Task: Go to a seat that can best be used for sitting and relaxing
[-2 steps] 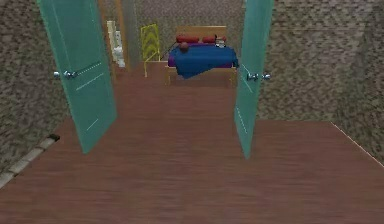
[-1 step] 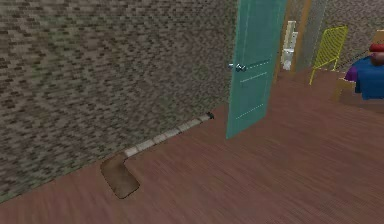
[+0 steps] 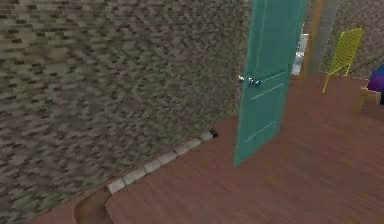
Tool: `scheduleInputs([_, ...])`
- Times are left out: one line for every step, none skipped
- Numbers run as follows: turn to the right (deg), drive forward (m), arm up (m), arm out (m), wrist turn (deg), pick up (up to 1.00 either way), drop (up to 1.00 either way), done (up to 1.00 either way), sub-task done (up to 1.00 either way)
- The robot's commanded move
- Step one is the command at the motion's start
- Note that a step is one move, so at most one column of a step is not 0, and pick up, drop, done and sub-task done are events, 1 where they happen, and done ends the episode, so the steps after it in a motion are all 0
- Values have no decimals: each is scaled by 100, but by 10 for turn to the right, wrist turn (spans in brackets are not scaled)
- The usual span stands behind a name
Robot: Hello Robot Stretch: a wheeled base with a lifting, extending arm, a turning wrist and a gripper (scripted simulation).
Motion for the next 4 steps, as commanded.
scheduleInputs([150,0,0,0,0,0,0,0,0])
scheduleInputs([30,0,0,0,0,0,0,0,0])
scheduleInputs([0,45,0,0,0,0,0,0,0])
scheduleInputs([150,0,0,0,0,0,0,0,0])
